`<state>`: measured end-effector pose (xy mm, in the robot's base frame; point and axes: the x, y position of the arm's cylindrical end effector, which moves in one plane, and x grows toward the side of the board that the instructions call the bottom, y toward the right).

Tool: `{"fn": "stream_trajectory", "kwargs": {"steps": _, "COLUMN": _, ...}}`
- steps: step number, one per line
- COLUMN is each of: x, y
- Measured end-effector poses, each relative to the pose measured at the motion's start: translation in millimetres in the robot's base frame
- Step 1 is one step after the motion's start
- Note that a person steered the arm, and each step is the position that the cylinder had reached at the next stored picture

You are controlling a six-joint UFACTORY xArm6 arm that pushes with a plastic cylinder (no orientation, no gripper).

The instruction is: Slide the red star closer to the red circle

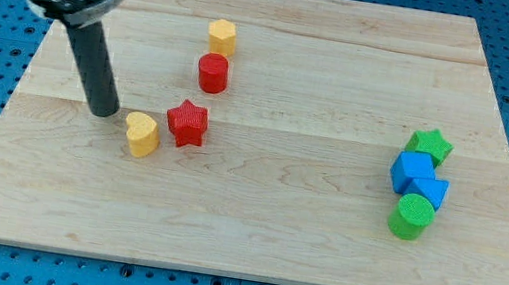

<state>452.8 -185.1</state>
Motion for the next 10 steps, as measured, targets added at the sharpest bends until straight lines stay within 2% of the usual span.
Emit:
{"fn": "stream_trajectory", "kwargs": {"steps": 1, "x": 0.1, "y": 10.2}}
{"fn": "stream_trajectory", "kwargs": {"steps": 2, "x": 15.4, "y": 62.3}}
{"fn": "stream_trajectory", "kwargs": {"steps": 4, "x": 15.5, "y": 63.3}}
{"fn": "stream_trajectory", "kwargs": {"steps": 7, "x": -35.6, "y": 59.3}}
{"fn": "stream_trajectory", "kwargs": {"steps": 8, "x": -5.0, "y": 75.1}}
{"fn": "stream_trajectory", "kwargs": {"steps": 10, "x": 18.6, "y": 88.2}}
